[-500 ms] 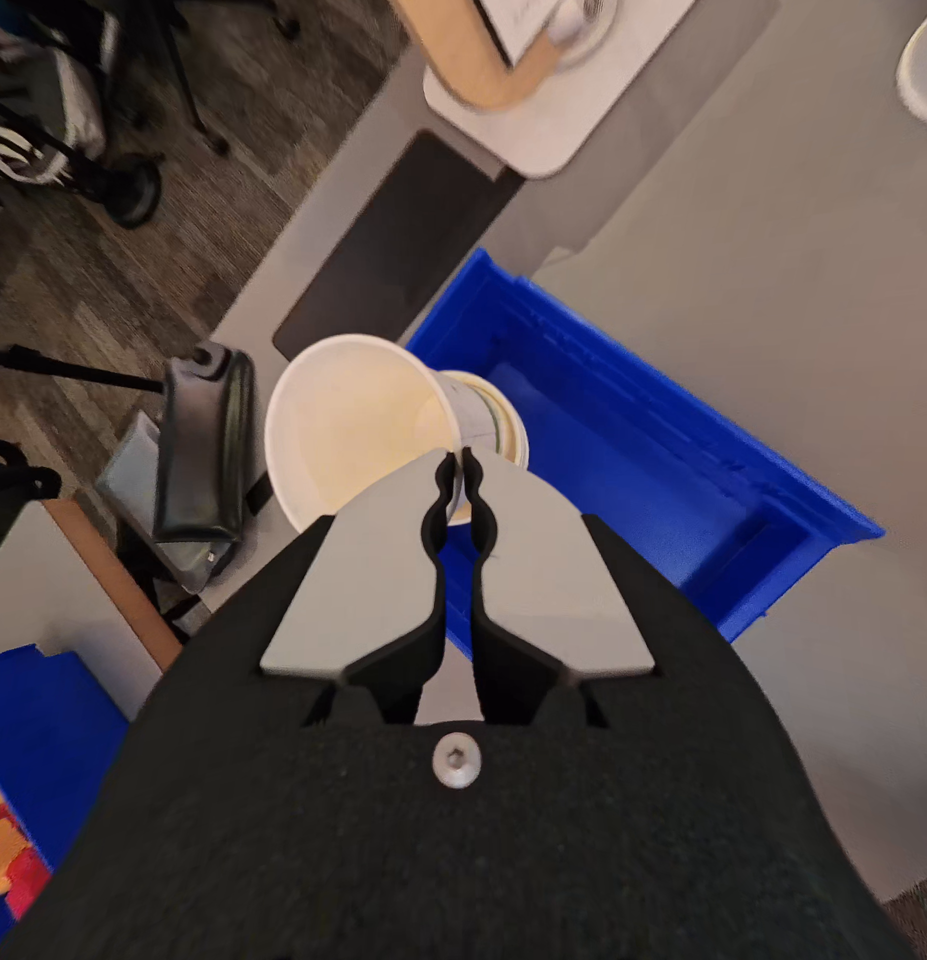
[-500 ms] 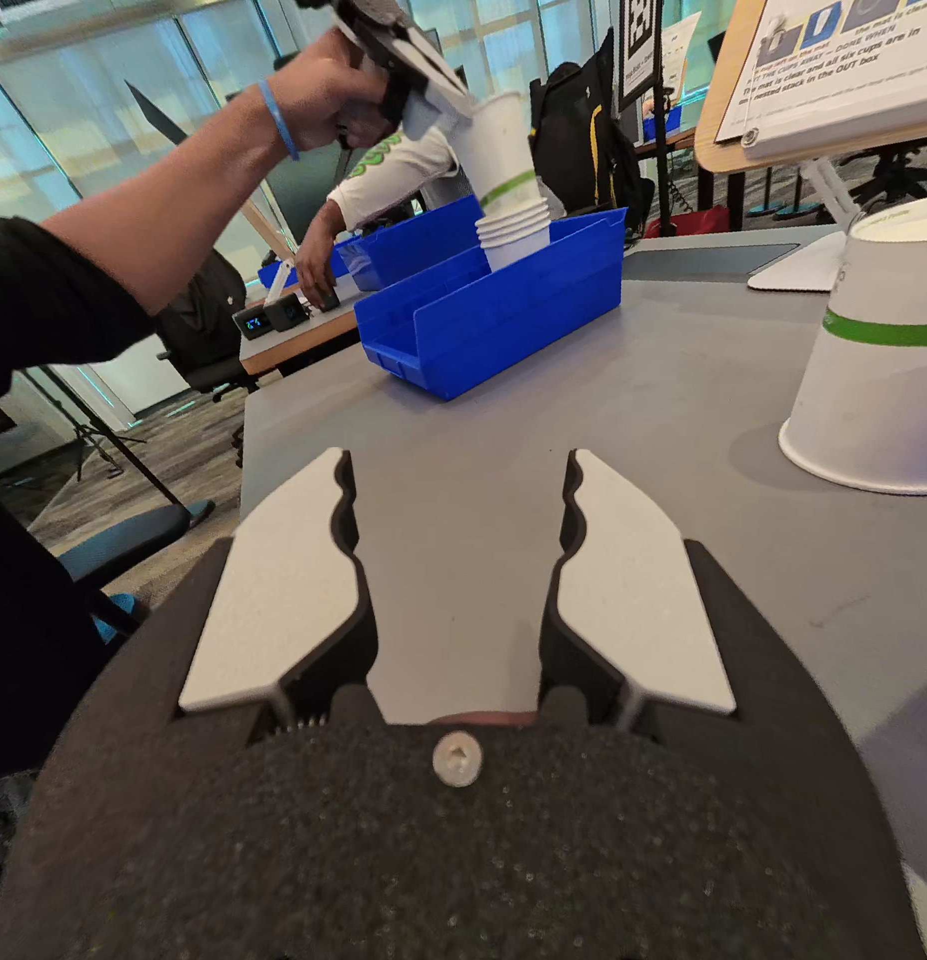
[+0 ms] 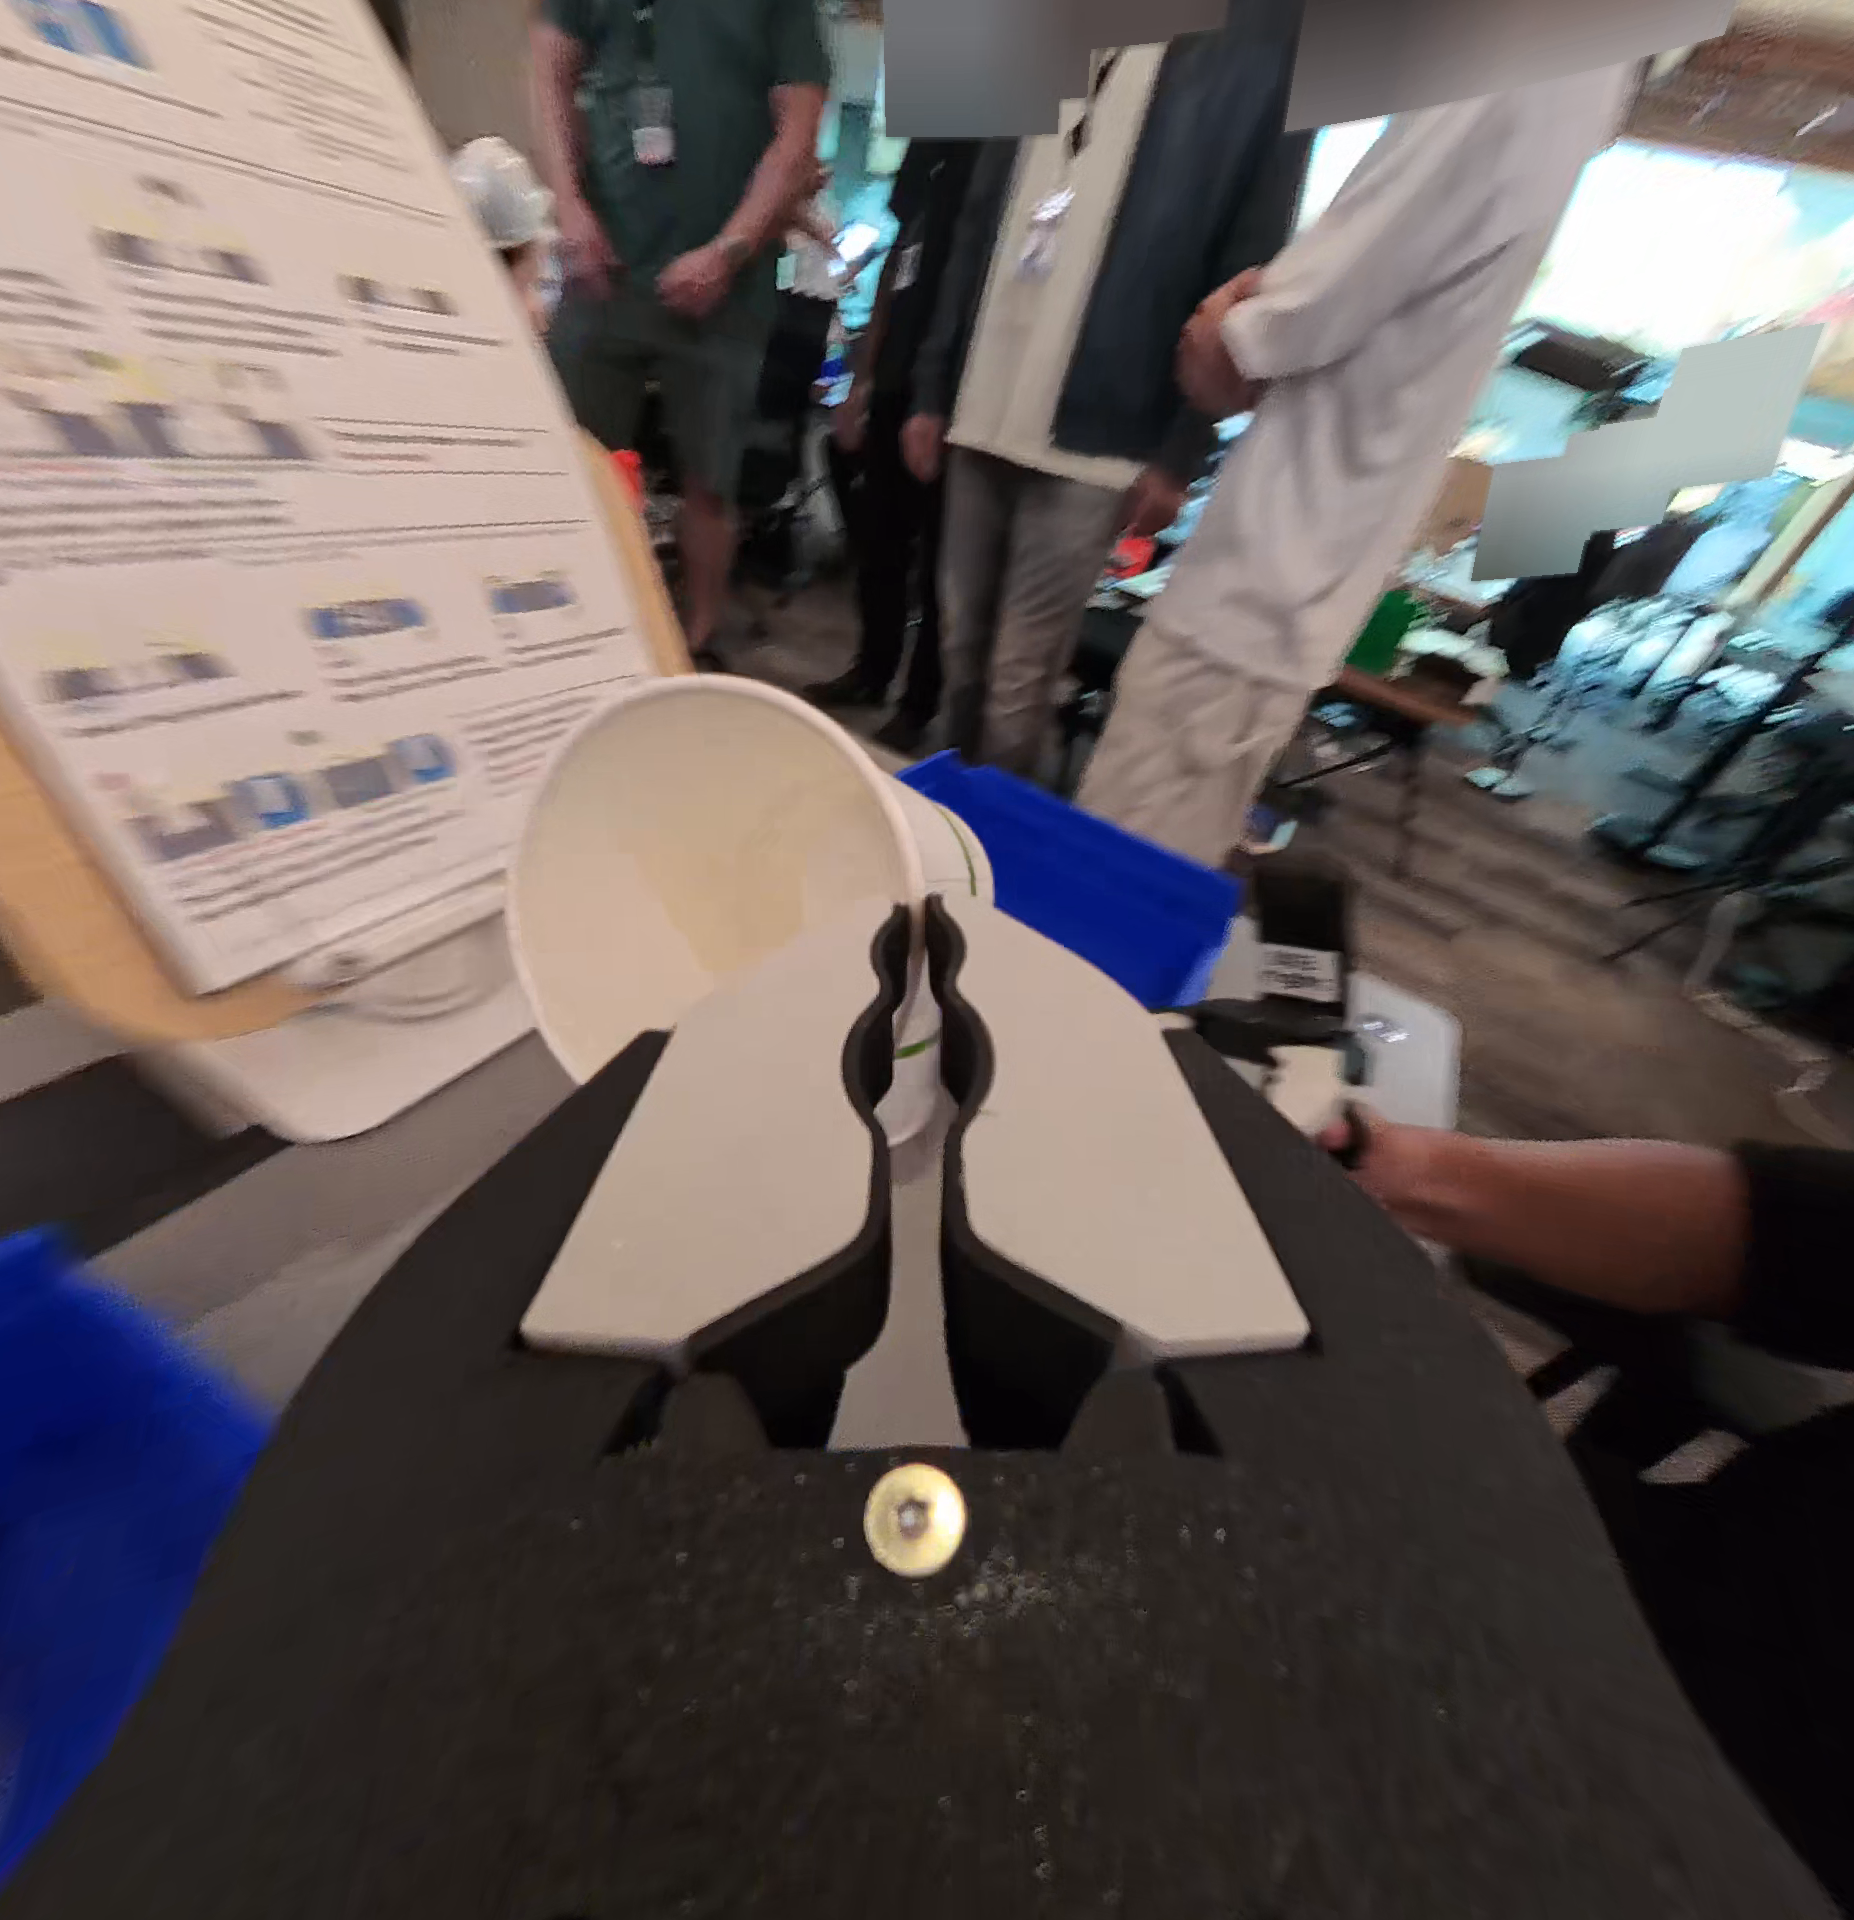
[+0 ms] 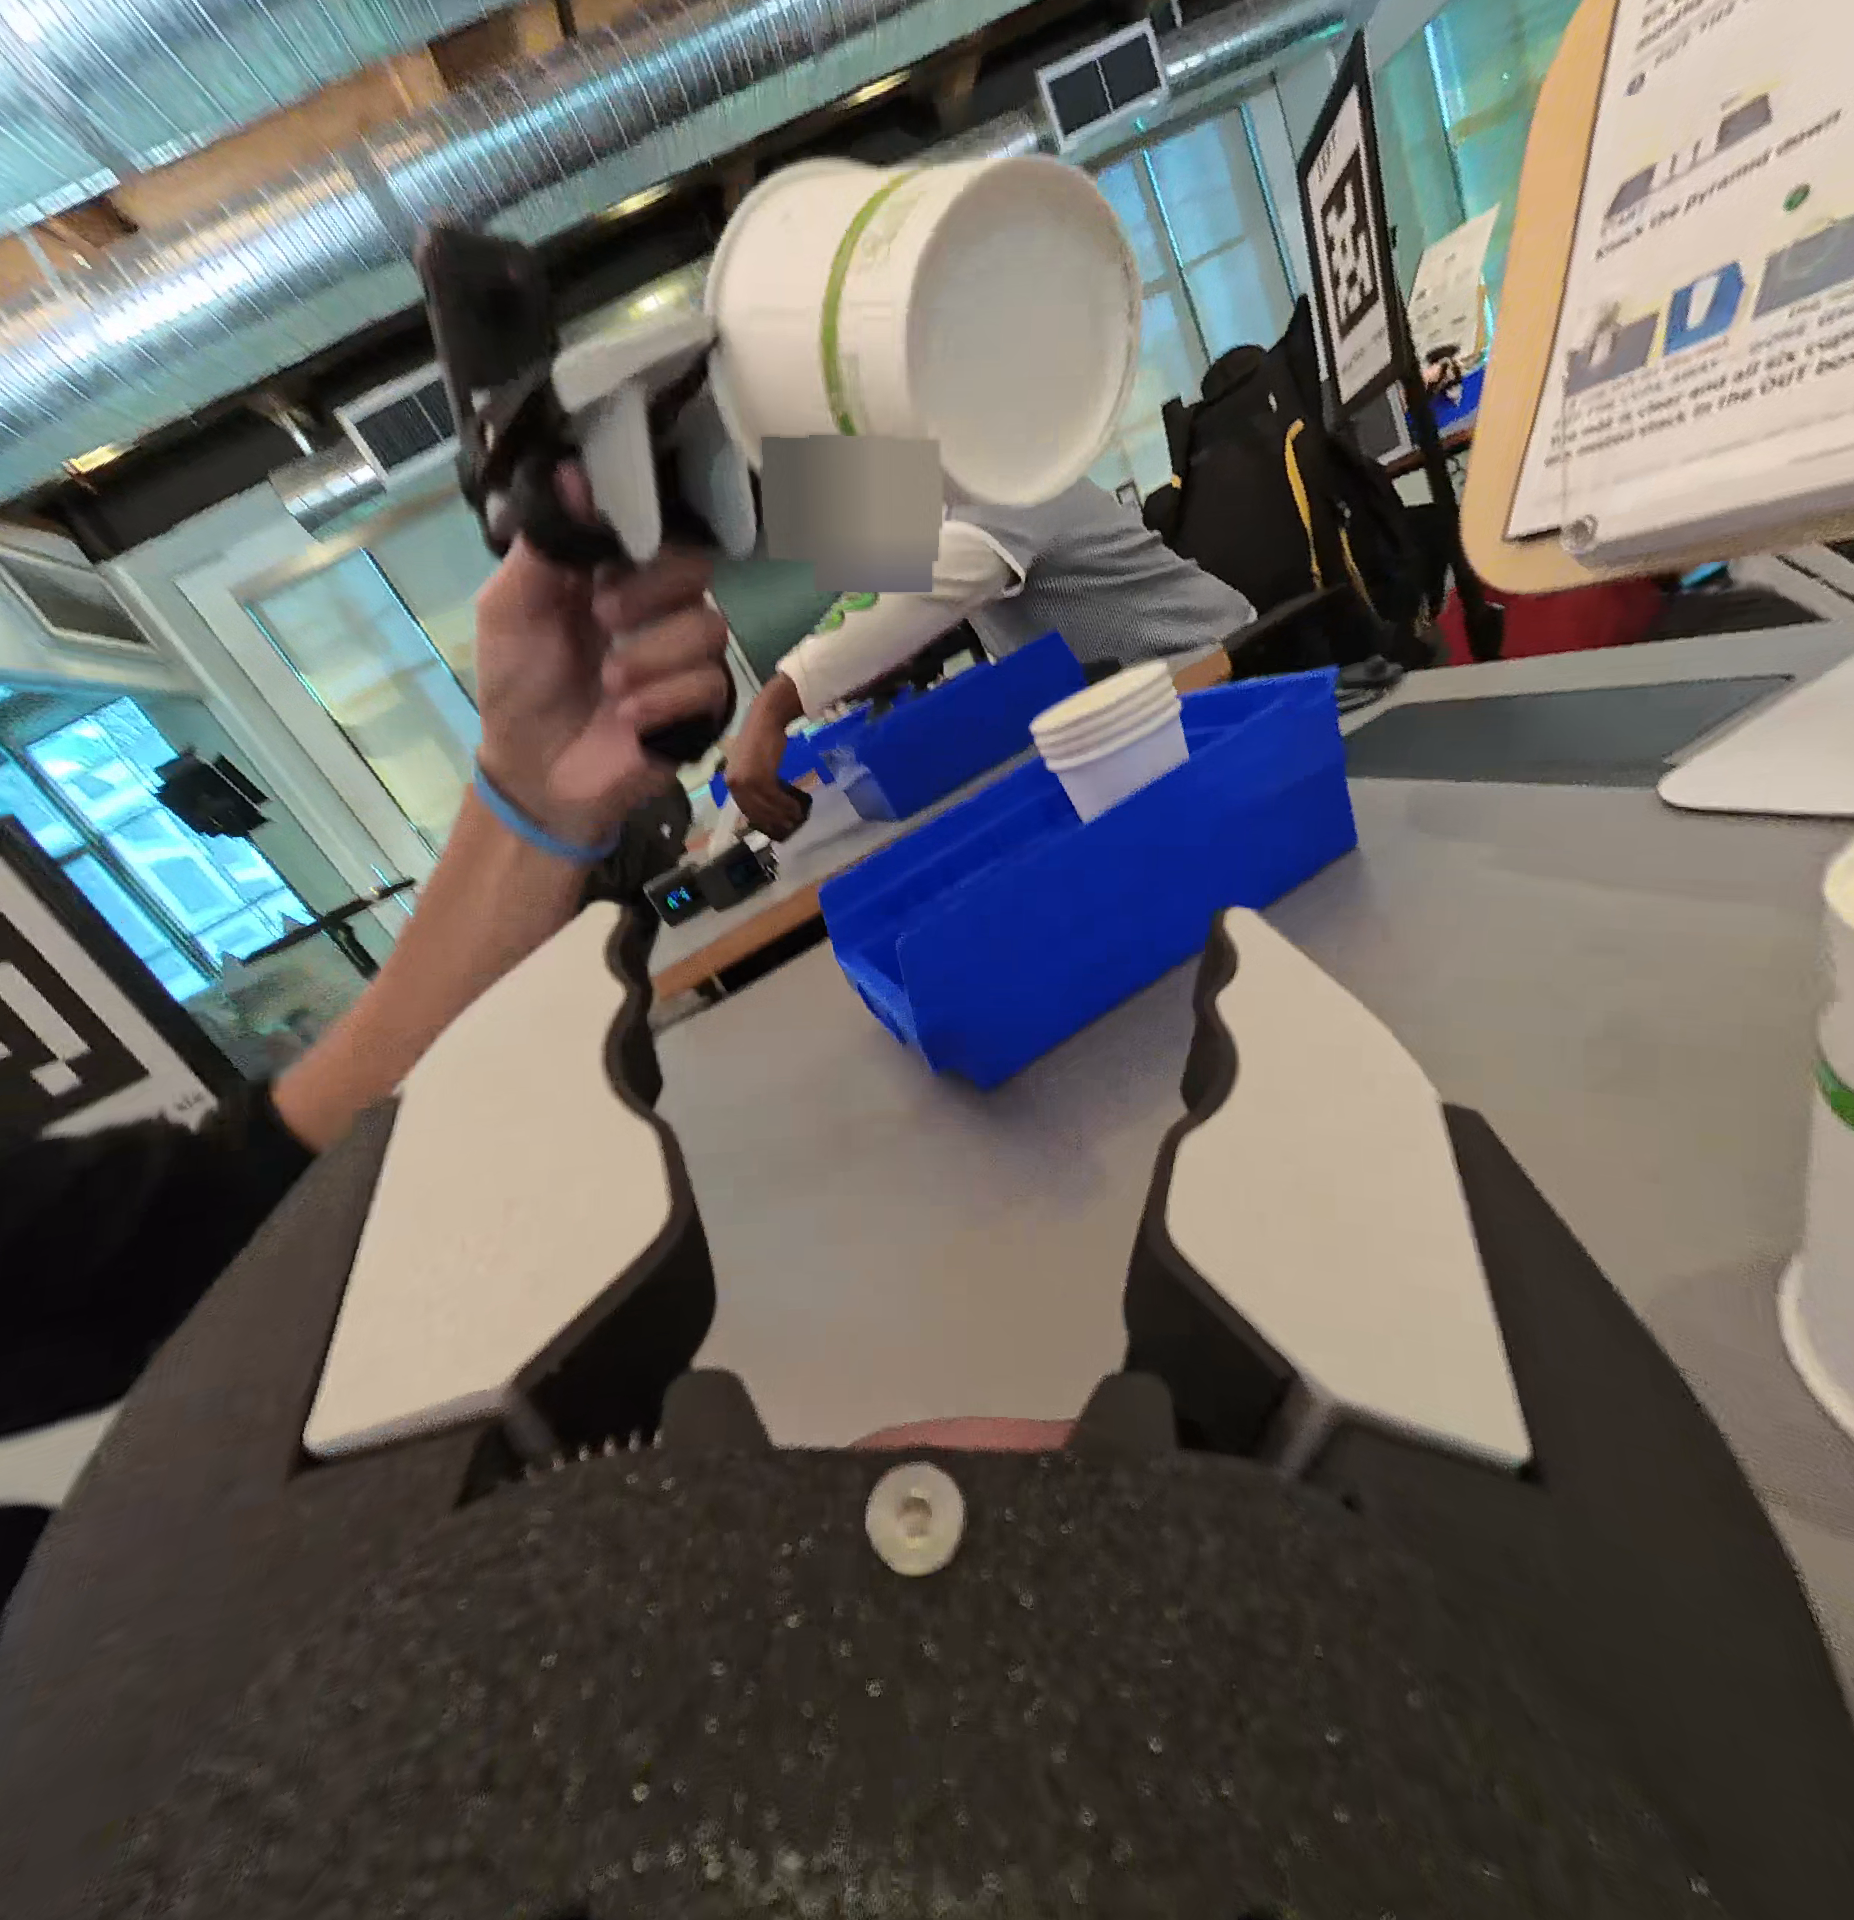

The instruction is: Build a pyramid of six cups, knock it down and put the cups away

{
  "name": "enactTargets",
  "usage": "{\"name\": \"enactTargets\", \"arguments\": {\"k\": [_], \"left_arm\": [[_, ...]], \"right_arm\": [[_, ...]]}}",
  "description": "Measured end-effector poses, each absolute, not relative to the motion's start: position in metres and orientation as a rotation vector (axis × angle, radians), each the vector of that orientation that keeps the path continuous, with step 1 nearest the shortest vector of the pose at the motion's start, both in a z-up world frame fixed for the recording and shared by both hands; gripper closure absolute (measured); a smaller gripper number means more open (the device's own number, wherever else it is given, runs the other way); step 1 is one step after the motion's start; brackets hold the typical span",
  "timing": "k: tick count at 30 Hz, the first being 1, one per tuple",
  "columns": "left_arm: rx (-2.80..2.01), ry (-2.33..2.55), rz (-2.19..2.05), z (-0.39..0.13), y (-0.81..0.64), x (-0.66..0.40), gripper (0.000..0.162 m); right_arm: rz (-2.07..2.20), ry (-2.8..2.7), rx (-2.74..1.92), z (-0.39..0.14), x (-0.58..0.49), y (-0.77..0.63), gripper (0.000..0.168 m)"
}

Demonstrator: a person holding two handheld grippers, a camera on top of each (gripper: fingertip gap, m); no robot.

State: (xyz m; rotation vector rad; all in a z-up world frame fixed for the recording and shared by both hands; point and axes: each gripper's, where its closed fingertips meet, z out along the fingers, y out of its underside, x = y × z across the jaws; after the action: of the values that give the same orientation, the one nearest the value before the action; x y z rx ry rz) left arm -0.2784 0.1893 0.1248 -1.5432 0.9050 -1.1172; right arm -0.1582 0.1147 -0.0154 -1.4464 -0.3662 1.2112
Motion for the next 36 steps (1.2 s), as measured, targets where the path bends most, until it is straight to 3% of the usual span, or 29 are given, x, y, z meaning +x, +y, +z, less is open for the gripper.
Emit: {"name": "enactTargets", "arguments": {"k": [4, 10, 14, 20, 21, 23, 25, 30, 36], "left_arm": [[-1.482, 0.91, -1.296, 0.114, 0.153, -0.229, 0.16], [-1.458, 0.975, -1.42, 0.094, 0.115, -0.188, 0.16], [-1.466, 0.999, -1.441, 0.078, 0.104, -0.178, 0.16], [-1.518, 0.96, -1.412, 0.057, 0.105, -0.178, 0.159], [-1.543, 0.948, -1.398, 0.05, 0.106, -0.182, 0.154], [-1.649, 0.936, -1.317, 0.025, 0.107, -0.191, 0.117], [-1.754, 0.918, -1.205, -0.011, 0.102, -0.204, 0.097], [-1.928, 0.881, -0.965, -0.098, 0.069, -0.229, 0.094], [-1.993, 0.901, -0.995, -0.124, 0.044, -0.231, 0.096]], "right_arm": [[1.332, -0.306, -1.362, 0.012, -0.159, 0.13, 0.059], [1.316, -0.314, -1.296, 0.036, -0.137, 0.134, 0.059], [1.315, -0.37, -1.332, 0.029, -0.133, 0.126, 0.084], [1.282, -0.371, -1.415, 0.012, -0.129, 0.127, 0.086], [1.274, -0.376, -1.421, 0.013, -0.129, 0.128, 0.086], [1.199, -0.376, -1.453, 0.019, -0.119, 0.135, 0.086], [1.031, -0.444, -1.509, 0.031, -0.107, 0.146, 0.086], [0.433, -0.874, -1.872, 0.028, -0.108, 0.195, 0.086], [-0.022, -1.472, -2.194, -0.026, -0.134, 0.24, 0.085]]}}
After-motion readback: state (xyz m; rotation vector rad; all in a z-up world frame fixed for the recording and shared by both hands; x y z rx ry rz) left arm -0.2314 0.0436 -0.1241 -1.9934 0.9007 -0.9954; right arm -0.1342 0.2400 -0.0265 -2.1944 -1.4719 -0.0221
